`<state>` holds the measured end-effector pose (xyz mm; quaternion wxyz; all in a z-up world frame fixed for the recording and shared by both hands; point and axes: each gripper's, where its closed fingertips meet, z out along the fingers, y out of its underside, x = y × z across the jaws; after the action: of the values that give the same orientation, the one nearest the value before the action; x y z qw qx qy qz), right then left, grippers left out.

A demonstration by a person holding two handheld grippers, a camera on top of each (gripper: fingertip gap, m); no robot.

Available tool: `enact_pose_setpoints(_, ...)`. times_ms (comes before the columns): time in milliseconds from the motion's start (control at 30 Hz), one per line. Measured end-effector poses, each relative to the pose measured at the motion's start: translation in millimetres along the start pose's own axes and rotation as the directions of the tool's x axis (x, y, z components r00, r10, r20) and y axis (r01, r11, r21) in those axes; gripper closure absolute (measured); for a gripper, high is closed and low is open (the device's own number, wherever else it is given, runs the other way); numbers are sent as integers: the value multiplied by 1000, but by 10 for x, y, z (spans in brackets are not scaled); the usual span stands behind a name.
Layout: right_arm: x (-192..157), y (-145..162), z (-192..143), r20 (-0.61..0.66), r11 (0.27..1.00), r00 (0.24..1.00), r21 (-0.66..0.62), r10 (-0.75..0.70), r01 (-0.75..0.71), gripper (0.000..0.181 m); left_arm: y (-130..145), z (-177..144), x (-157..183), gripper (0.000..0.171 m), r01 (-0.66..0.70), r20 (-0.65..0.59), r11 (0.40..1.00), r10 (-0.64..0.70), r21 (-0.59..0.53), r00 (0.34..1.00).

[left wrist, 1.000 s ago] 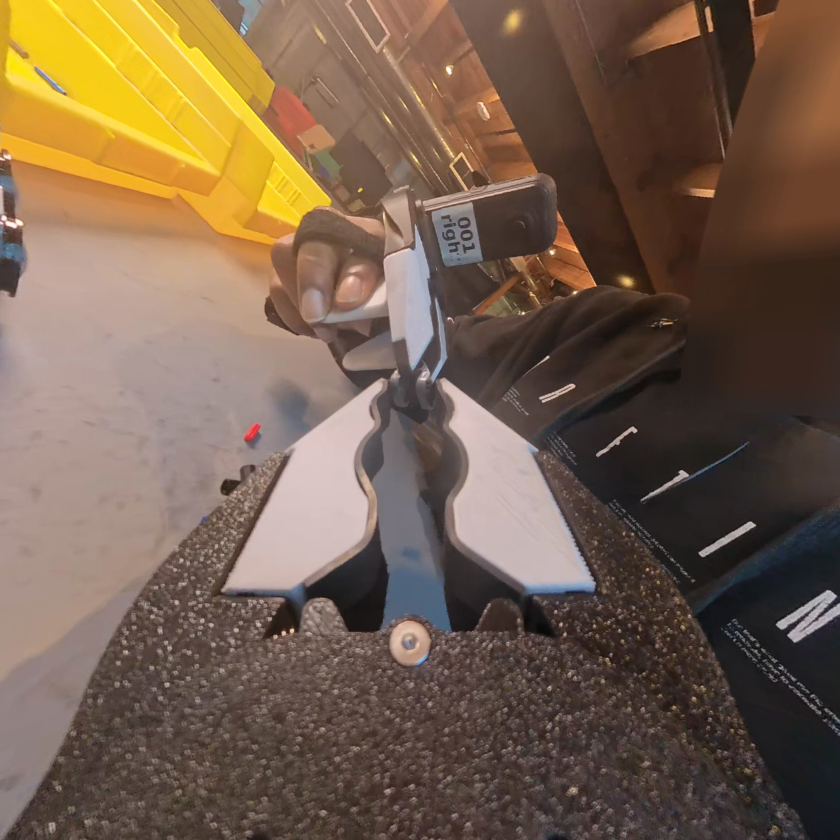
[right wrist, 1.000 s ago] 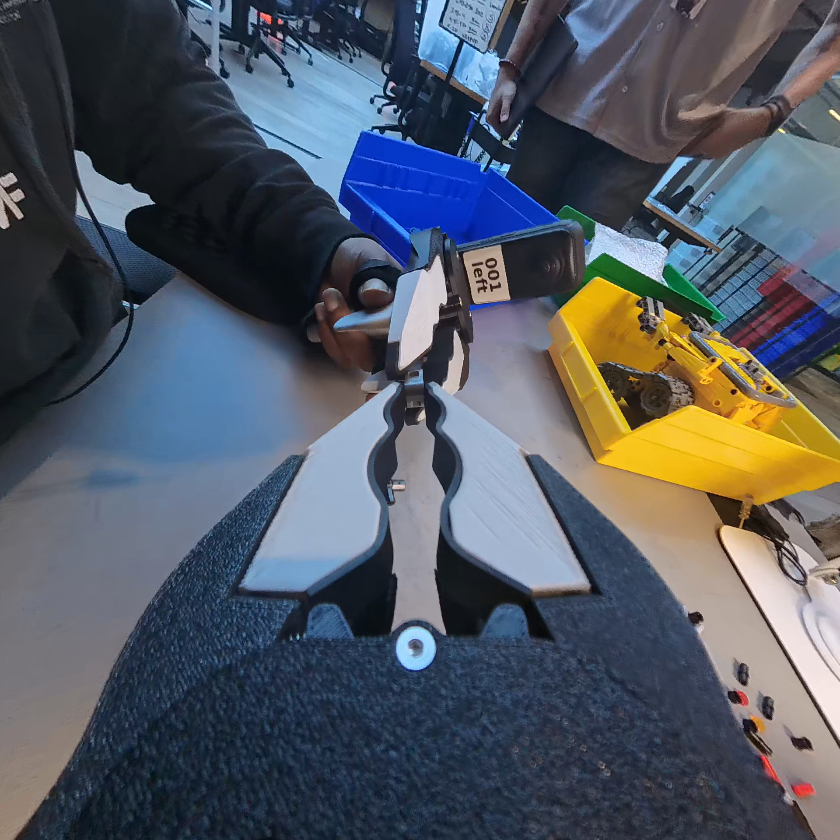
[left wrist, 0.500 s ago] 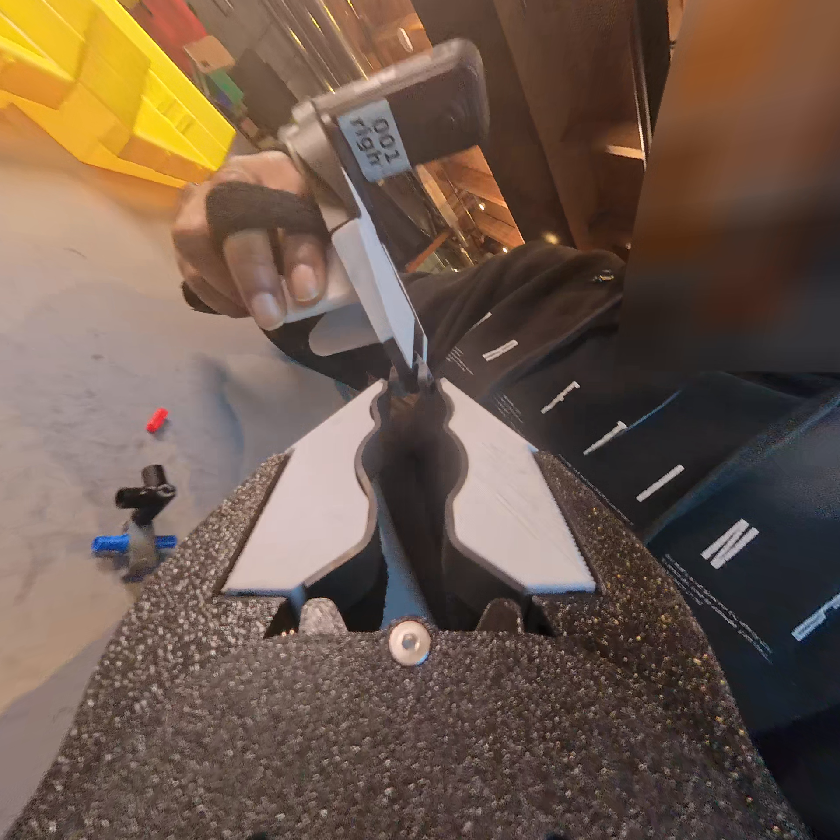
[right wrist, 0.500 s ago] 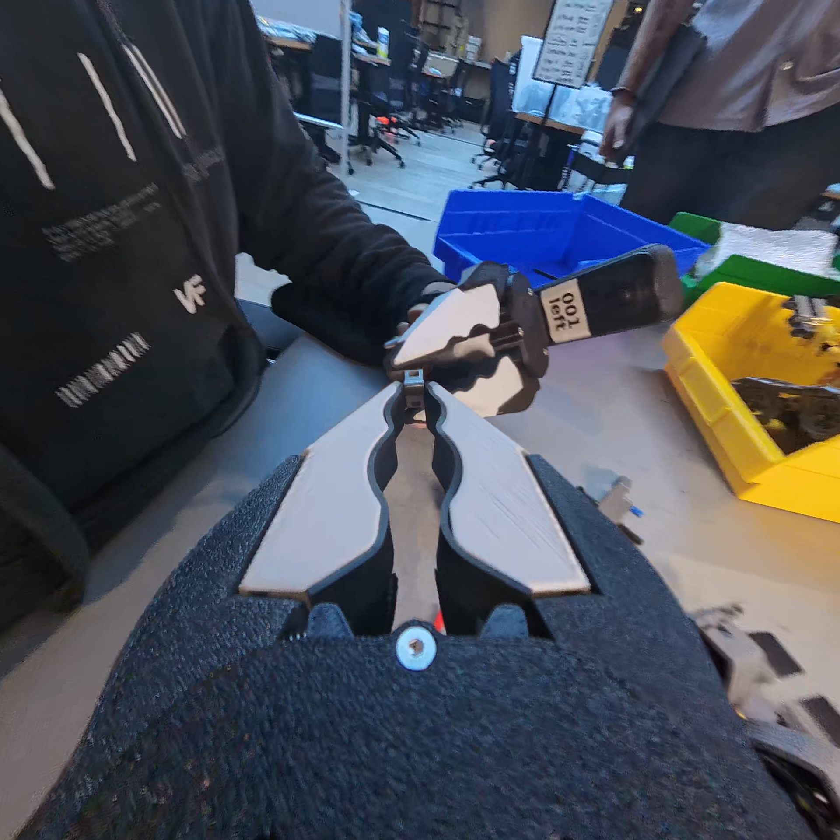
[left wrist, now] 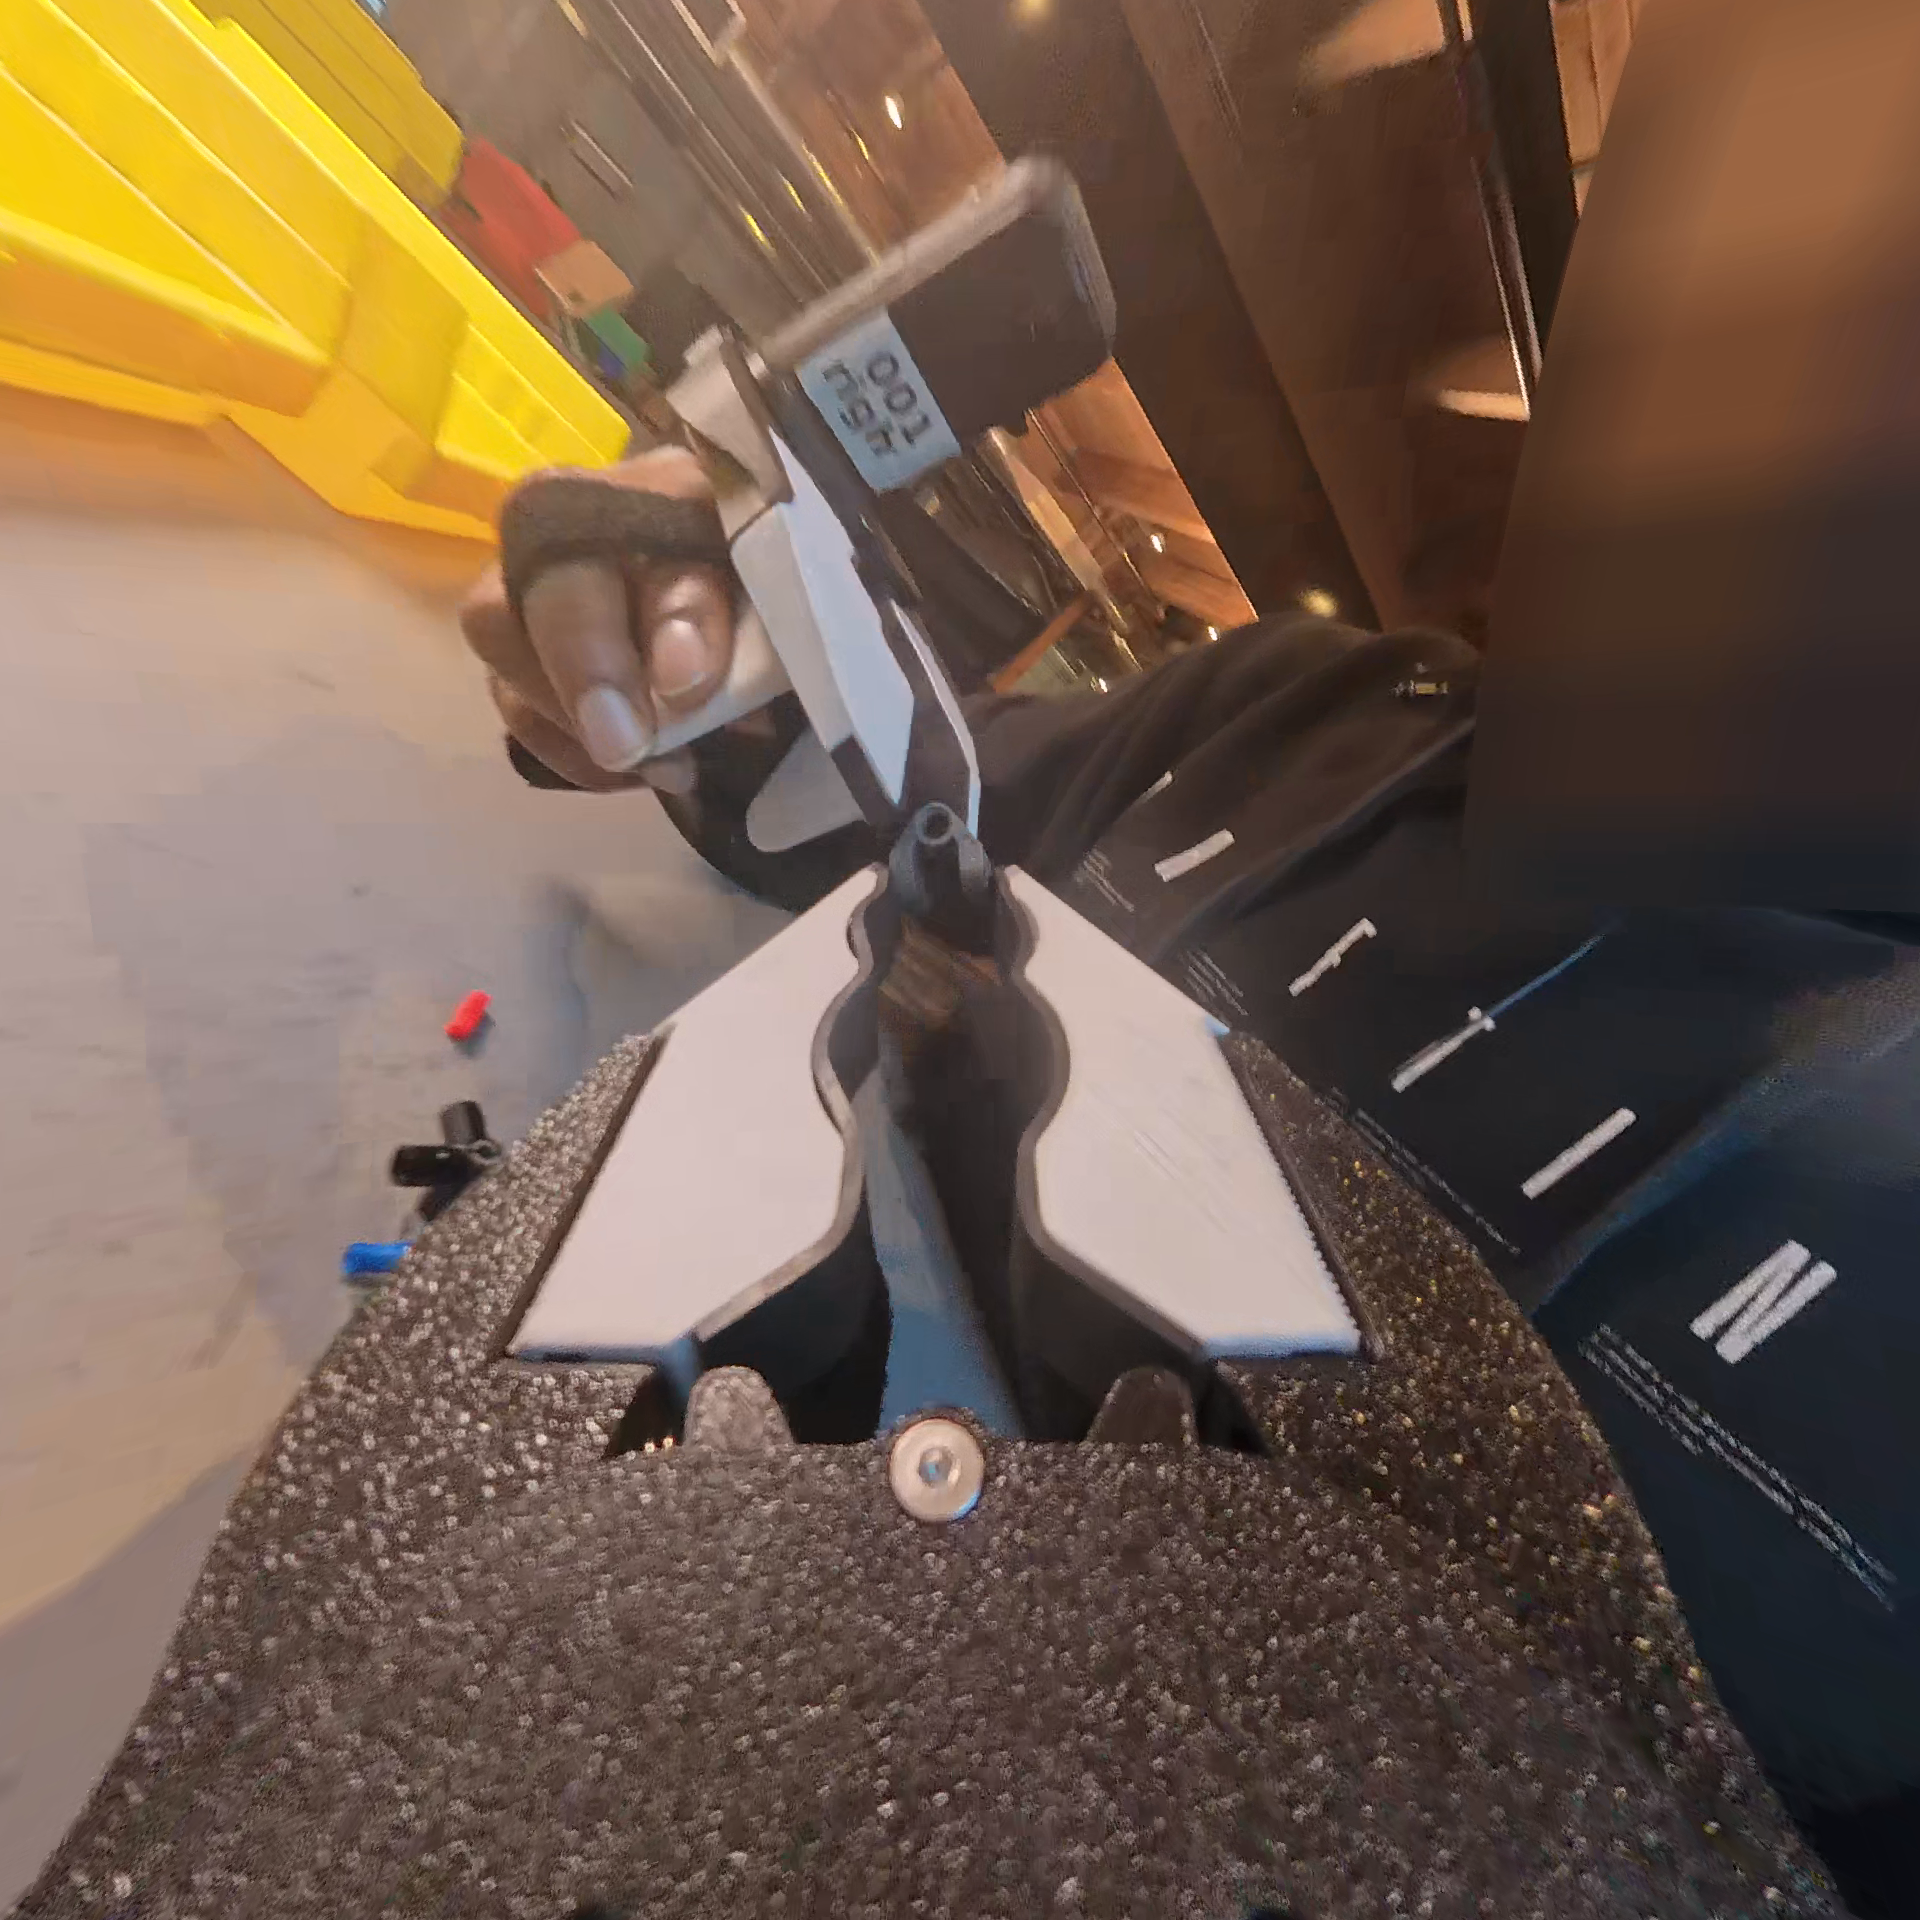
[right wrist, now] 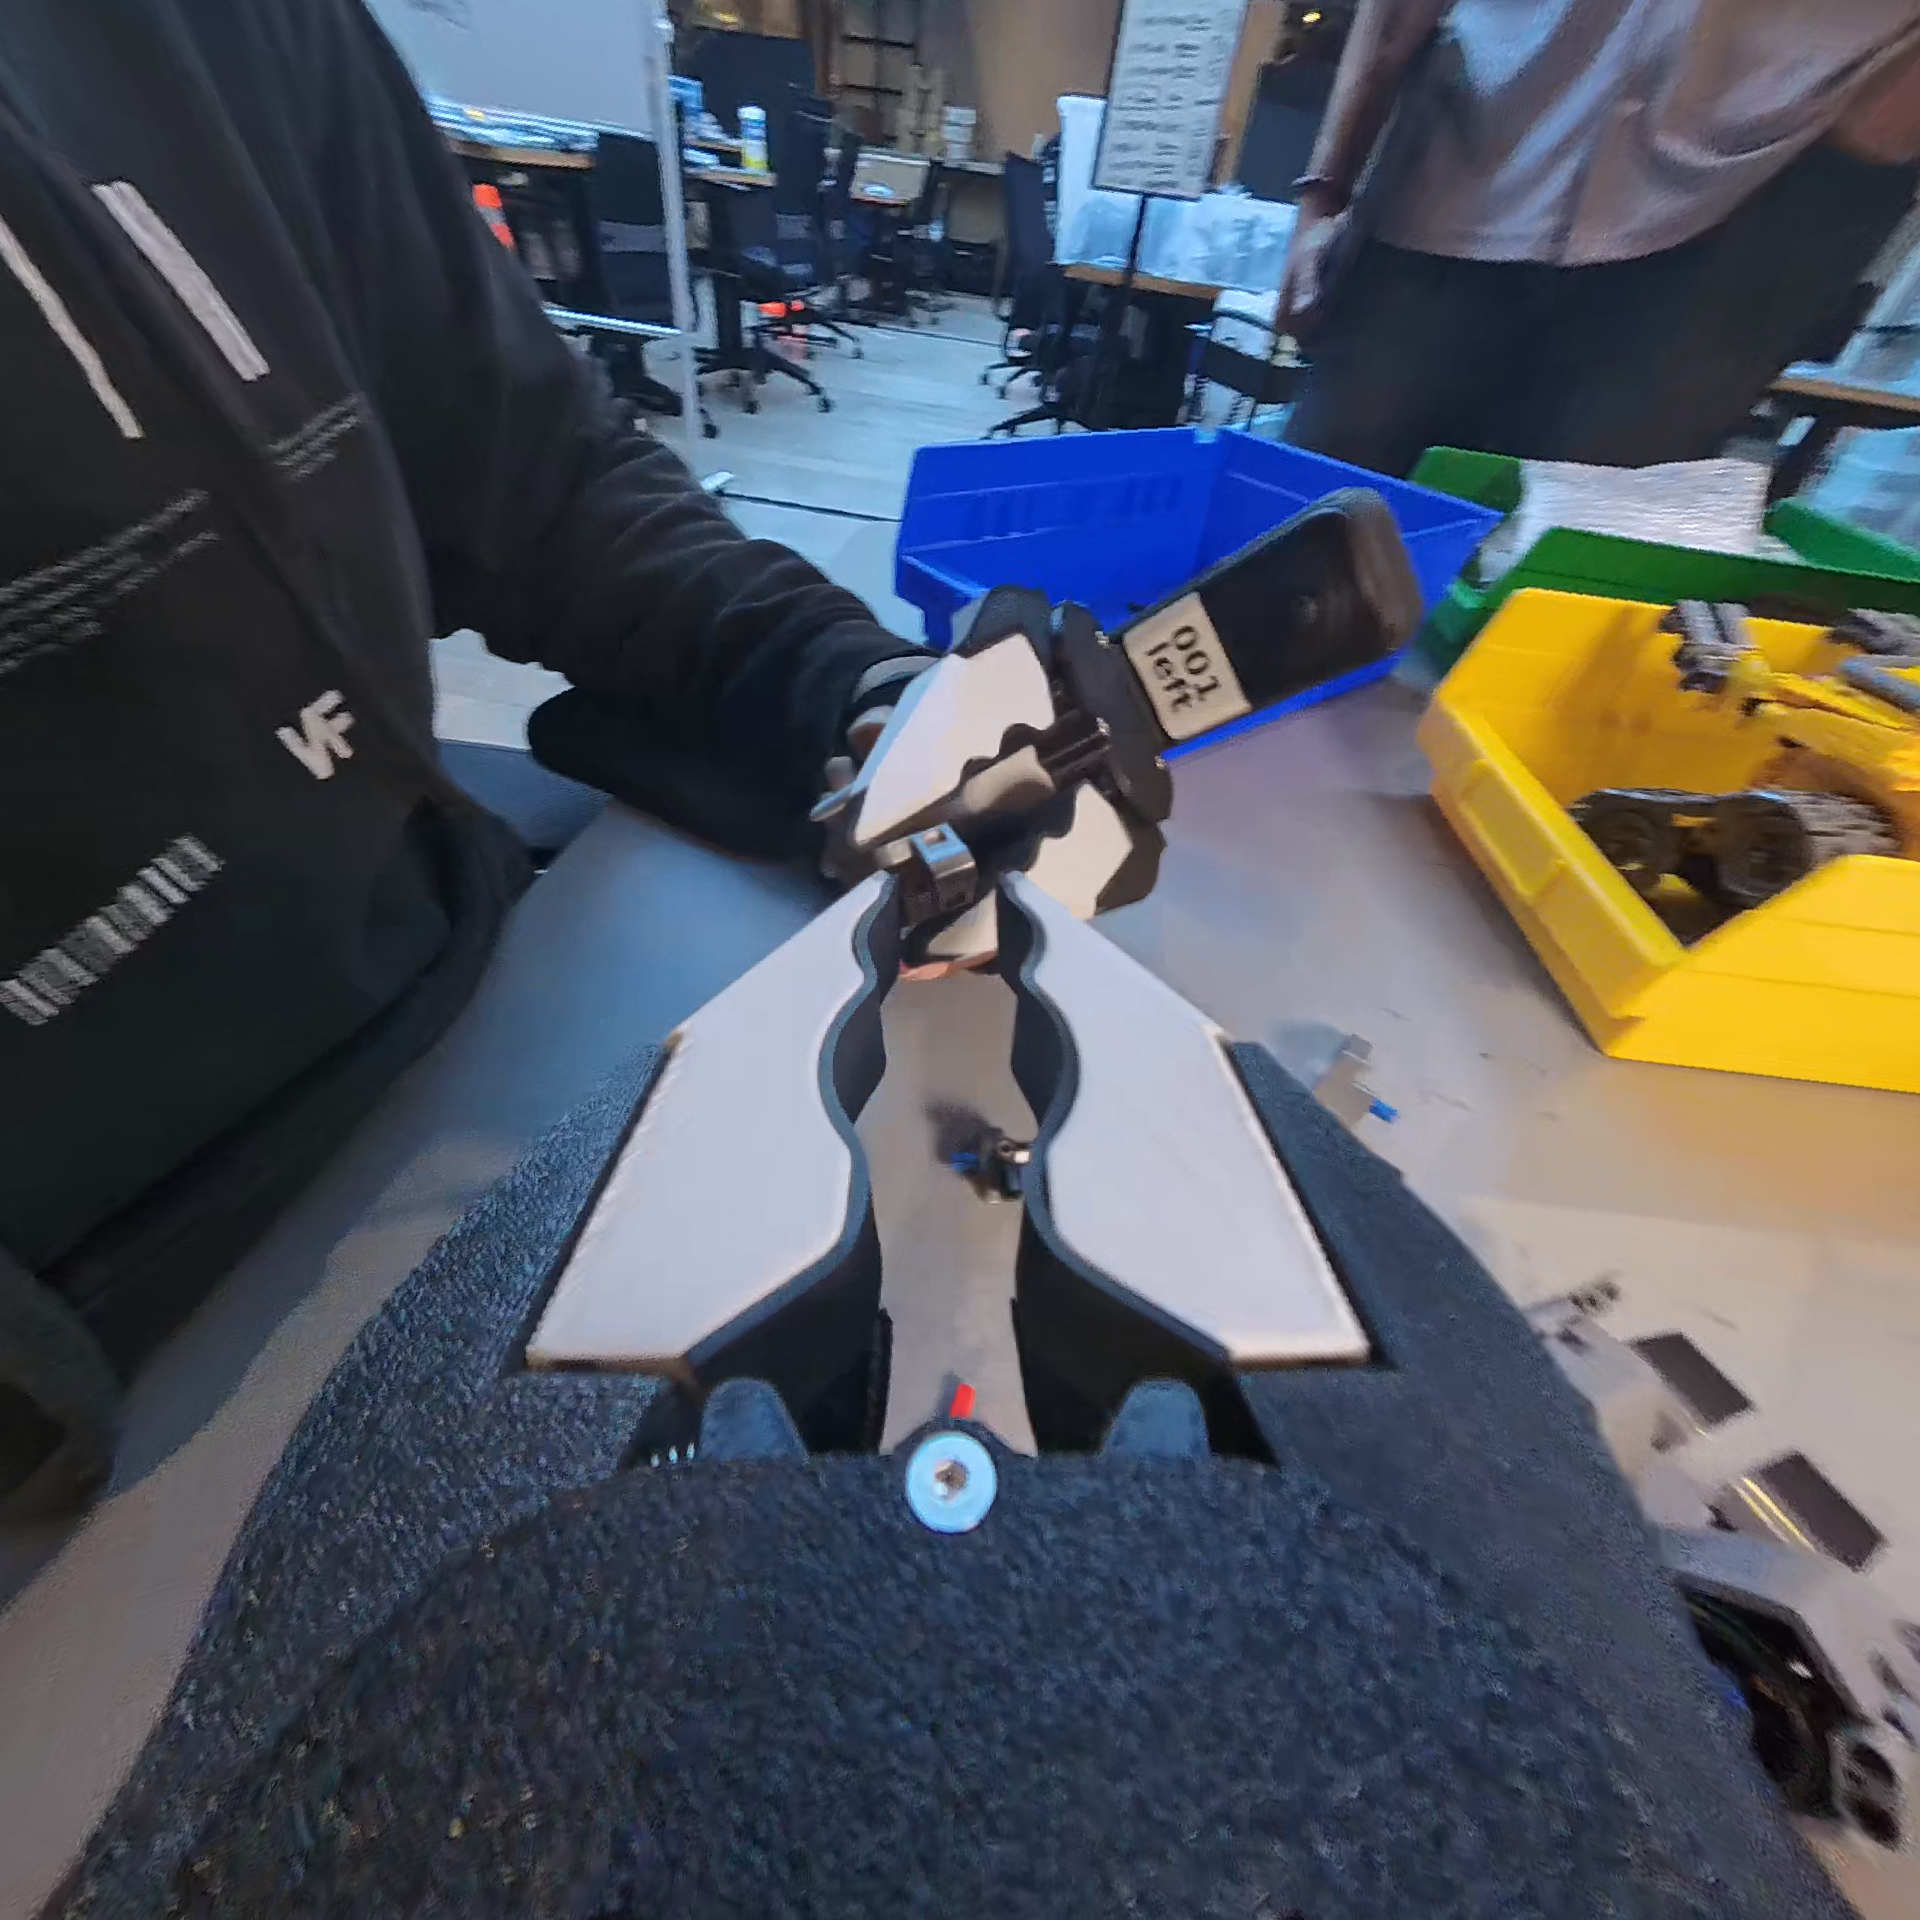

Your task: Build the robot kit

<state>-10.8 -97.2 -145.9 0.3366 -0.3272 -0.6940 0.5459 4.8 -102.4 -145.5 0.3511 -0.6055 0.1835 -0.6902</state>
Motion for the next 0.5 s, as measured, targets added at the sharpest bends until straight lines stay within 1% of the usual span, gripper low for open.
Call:
enact_pose_setpoints(100,156,-13,-38,-108,999,993,-4,-43,43,160,-205,-149,-116,154,-23,88,992,12,124,996)
enact_pose_setpoints(167,213,29,-17,-165,995,982,-50,-92,85,152,-284,-226,-175,154,-50,141,984,25,172,990)
enact_pose_setpoints(233,255,87,31,-214,988,967,-102,-137,117,149,-305,-243,-202,154,-95,185,980,62,177,981)
enact_pose_setpoints(300,292,103,74,-255,985,955,-120,-152,125,150,-295,-209,-182,154,-138,195,977,106,161,975)
enact_pose_setpoints(400,308,88,93,-278,979,942,-130,-186,155,162,-246,-153,-169,154,-170,203,978,142,124,969)
enact_pose_setpoints(433,321,70,76,-291,977,935,-129,-202,171,169,-234,-140,-160,154,-171,200,978,146,117,969)
enact_pose_setpoints(500,307,57,56,-281,974,936,-128,-214,184,171,-222,-130,-152,154,-172,197,979,148,110,969)
